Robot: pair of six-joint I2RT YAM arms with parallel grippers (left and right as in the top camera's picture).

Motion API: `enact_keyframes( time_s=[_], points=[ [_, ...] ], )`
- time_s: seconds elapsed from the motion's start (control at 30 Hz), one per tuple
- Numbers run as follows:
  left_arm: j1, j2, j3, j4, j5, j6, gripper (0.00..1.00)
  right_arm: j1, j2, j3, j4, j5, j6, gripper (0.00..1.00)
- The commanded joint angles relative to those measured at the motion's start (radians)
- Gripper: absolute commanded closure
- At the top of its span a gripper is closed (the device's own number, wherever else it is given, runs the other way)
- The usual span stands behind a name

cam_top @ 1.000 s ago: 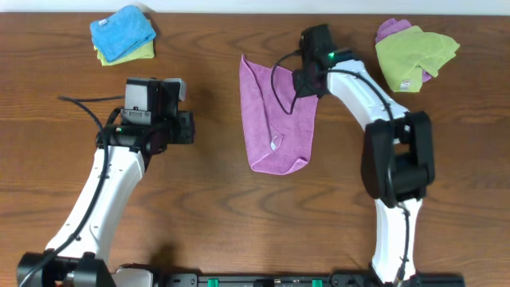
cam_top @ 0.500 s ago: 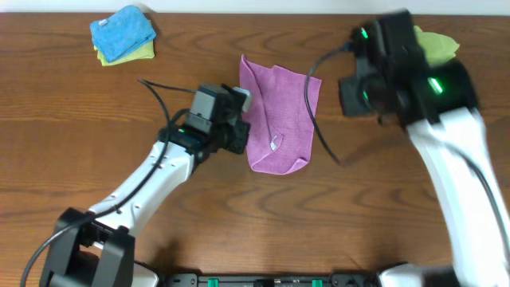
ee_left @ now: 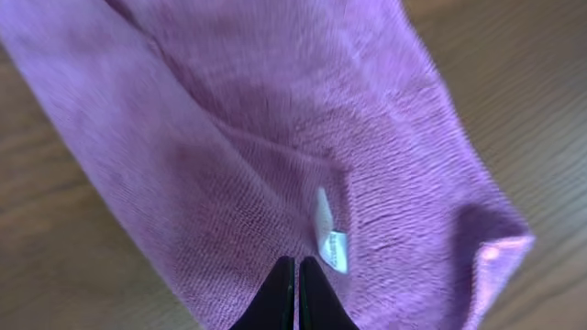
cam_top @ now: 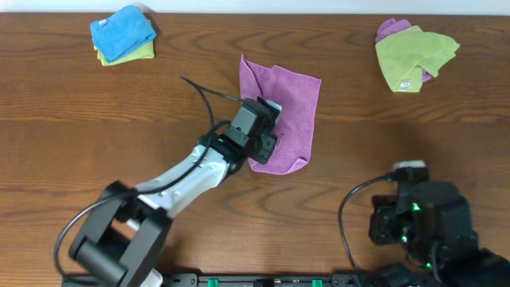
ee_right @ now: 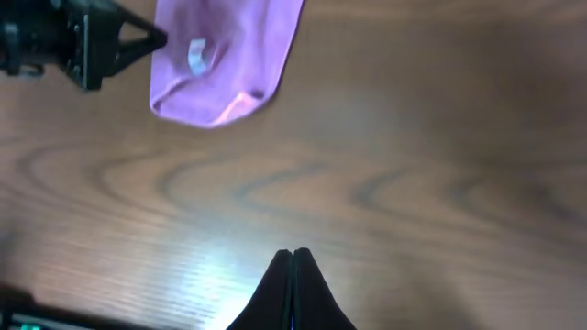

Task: Fold the cloth

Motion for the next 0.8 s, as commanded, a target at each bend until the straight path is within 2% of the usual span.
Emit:
enact_keyframes(
  time_s=[0.0, 0.27, 0.4, 0.6, 0.77],
  points=[
    [-0.006, 0.039, 0.055, 0.032, -0.031, 0.021, 0.94, 0.007, -0.001, -0.055, 0.005, -0.078, 0.055, 0.98],
    [-0.006, 0.167, 0.157, 0.1, -0.015, 0.022, 0.94, 0.007, 0.03, -0.087, 0.043, -0.08, 0.06, 0.98],
    [-0.005, 0.2, 0.167, 0.098, 0.047, 0.021, 0.94, 0.007, 0.03, -0.087, 0.047, -0.08, 0.061, 0.98],
    [-0.004, 0.225, 0.167, 0.049, 0.04, 0.021, 0.94, 0.007, 0.042, -0.087, 0.056, -0.076, 0.06, 0.98],
    [-0.004, 0.225, 0.167, -0.032, -0.047, 0.032, 0.94, 0.007, 0.066, -0.087, 0.073, -0.062, 0.06, 0.98]
  ],
)
